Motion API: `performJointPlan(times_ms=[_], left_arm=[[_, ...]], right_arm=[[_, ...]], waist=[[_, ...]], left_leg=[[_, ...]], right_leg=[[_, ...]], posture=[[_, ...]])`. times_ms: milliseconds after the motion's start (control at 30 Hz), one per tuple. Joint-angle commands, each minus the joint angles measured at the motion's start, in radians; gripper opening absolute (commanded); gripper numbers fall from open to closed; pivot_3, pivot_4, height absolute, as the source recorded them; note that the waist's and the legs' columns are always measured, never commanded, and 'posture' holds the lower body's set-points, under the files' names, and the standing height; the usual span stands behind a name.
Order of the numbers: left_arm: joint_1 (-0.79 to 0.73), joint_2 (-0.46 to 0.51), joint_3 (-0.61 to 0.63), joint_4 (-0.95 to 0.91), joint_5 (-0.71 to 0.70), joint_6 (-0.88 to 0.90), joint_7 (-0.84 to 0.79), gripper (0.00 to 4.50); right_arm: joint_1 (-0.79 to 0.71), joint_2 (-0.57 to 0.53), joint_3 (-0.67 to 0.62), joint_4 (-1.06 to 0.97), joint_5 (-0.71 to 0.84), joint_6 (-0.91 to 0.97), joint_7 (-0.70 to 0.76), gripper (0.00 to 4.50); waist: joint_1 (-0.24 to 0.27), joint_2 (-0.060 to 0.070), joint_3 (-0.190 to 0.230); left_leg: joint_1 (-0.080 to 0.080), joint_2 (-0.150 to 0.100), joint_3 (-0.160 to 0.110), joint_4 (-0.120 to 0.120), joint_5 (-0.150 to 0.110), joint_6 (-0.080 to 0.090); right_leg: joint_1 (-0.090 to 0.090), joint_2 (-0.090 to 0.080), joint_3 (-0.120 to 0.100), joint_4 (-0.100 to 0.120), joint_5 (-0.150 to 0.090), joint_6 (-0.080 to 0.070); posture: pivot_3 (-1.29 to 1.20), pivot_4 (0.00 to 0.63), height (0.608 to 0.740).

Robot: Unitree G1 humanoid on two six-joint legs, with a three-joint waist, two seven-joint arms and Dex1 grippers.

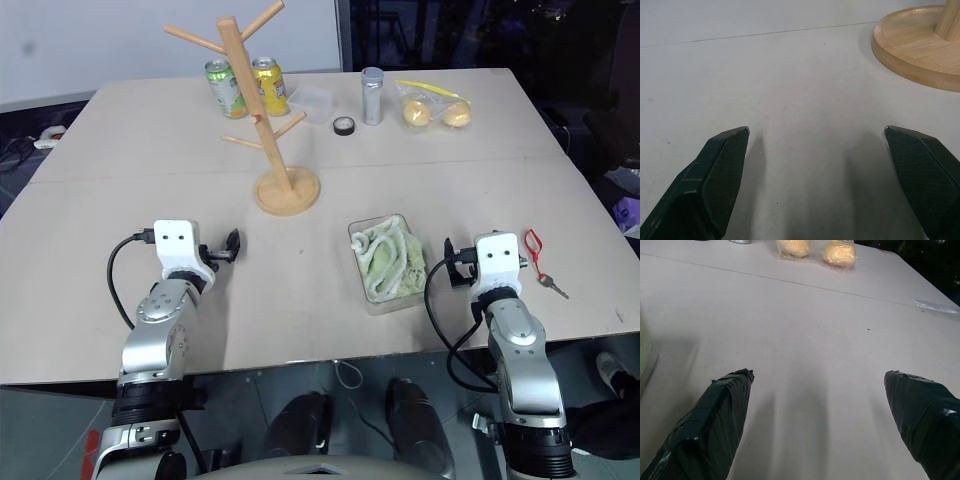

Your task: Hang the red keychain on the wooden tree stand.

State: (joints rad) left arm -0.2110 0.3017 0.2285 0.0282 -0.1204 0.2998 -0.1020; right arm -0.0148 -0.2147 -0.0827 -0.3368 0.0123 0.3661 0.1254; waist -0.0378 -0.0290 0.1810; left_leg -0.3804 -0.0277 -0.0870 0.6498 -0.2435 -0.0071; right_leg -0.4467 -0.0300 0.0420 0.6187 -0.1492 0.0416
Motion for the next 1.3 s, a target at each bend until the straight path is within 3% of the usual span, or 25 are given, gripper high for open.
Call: performJointPlan(times_ms=[33, 200, 300, 467, 633, 833, 1300], left_arm=[[-0.017, 0.049, 0.014, -0.077, -0.073, 0.034, -0.104, 4.5], [-0.064, 0.246, -0.044, -0.188, -0.287, 0.204, -0.502, 4.5], [-0.103, 0.356, -0.069, -0.246, -0.372, 0.279, -0.654, 4.5], [-0.225, 0.513, -0.088, -0.35, -0.573, 0.44, -0.889, 4.5], [-0.297, 0.529, -0.144, -0.382, -0.616, 0.479, -0.951, 4.5], [-0.28, 0.524, -0.171, -0.395, -0.6, 0.46, -0.963, 4.5], [-0.263, 0.522, -0.163, -0.428, -0.603, 0.452, -0.963, 4.5]], right_arm=[[-0.032, -0.031, -0.007, -0.066, 0.015, 0.014, 0.031, 4.48], [-0.128, -0.181, -0.017, -0.172, 0.149, 0.22, 0.221, 4.48], [-0.18, -0.258, -0.032, -0.216, 0.259, 0.398, 0.3, 4.48], [-0.33, -0.245, -0.161, -0.232, 0.536, 0.843, 0.317, 4.48], [-0.425, -0.192, -0.221, -0.176, 0.603, 1.032, 0.266, 4.48], [-0.471, -0.183, -0.212, -0.151, 0.629, 1.157, 0.256, 4.48], [-0.48, -0.15, -0.073, -0.091, 0.584, 1.128, 0.225, 4.48]], waist=[[0.0, 0.0, 0.0], [-0.005, 0.0, 0.001], [-0.005, 0.0, 0.001], [-0.005, -0.001, 0.002], [-0.006, -0.001, 0.002], [-0.006, 0.0, 0.002], [-0.006, 0.0, 0.002]], left_leg=[[0.0, 0.0, 0.0, 0.0, 0.0, 0.0], [-0.001, 0.0, 0.0, 0.001, 0.0, 0.0], [-0.001, 0.0, 0.0, -0.001, 0.0, 0.0], [-0.002, 0.001, -0.001, 0.0, 0.0, 0.0], [-0.002, 0.001, -0.001, 0.0, 0.0, 0.0], [-0.002, 0.002, -0.001, 0.0, 0.0, 0.0], [-0.002, 0.002, -0.001, 0.0, 0.0, 0.0]], right_leg=[[0.0, 0.0, 0.0, 0.0, 0.0, 0.0], [-0.001, 0.0, -0.001, 0.0, -0.002, -0.004], [-0.001, 0.001, 0.0, 0.0, -0.003, -0.004], [-0.001, 0.001, -0.001, -0.001, -0.003, -0.004], [-0.001, 0.002, -0.001, -0.001, -0.003, -0.004], [-0.001, 0.002, -0.001, -0.001, -0.003, -0.004], [-0.001, 0.003, -0.001, -0.001, -0.003, -0.004]], posture=[[0.0, 0.15, 0.74], [0.0, 0.15, 0.74], [0.0, 0.15, 0.74], [0.0, 0.15, 0.74], [0.0, 0.15, 0.74], [0.0, 0.15, 0.74], [0.0, 0.15, 0.74]])
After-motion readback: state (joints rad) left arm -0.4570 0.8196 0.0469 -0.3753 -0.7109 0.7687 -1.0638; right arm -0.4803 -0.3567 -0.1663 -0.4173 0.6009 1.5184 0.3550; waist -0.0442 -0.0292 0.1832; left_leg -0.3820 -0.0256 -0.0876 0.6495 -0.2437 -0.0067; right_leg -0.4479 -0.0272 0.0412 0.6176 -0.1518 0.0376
